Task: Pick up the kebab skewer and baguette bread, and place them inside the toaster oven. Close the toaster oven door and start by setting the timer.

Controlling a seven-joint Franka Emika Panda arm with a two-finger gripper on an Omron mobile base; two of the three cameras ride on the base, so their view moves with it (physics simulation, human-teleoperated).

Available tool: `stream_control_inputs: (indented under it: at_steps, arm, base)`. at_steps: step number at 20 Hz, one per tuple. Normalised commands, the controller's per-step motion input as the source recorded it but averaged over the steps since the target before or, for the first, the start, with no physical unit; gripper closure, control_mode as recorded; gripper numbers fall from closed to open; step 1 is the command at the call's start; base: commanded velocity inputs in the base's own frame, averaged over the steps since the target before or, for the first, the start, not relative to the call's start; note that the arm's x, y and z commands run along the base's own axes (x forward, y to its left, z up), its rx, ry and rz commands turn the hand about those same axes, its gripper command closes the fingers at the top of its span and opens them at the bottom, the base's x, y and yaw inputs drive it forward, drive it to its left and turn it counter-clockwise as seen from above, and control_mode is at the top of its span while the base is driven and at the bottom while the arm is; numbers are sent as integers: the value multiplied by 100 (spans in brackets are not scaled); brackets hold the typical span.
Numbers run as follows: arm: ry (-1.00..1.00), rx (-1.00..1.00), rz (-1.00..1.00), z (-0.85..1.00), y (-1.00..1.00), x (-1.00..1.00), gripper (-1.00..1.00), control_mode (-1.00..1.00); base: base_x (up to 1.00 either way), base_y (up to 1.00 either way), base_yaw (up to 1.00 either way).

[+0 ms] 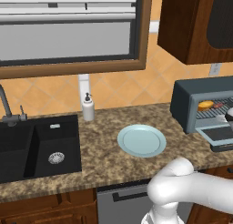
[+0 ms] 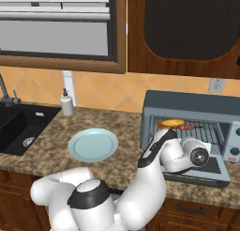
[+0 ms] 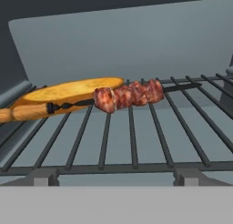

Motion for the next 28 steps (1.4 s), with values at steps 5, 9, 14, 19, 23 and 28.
stream_control_inputs:
  at_steps: [5,9,14,19,23,28]
  arm:
    - [0,0,0,0,0,13,-100,-100]
    - [0,0,0,0,0,14,-100,-100]
    - [0,0,0,0,0,17,-100,-100]
    - [0,0,0,0,0,10,-100,-100]
    - [0,0,0,5,-25,-32,-100,-100]
    - [0,0,0,12,-37,-72,-100,-100]
  base:
    - [0,0,0]
    - [0,0,0]
    - [0,0,0]
    - [0,0,0]
    - [0,0,0]
    - [0,0,0]
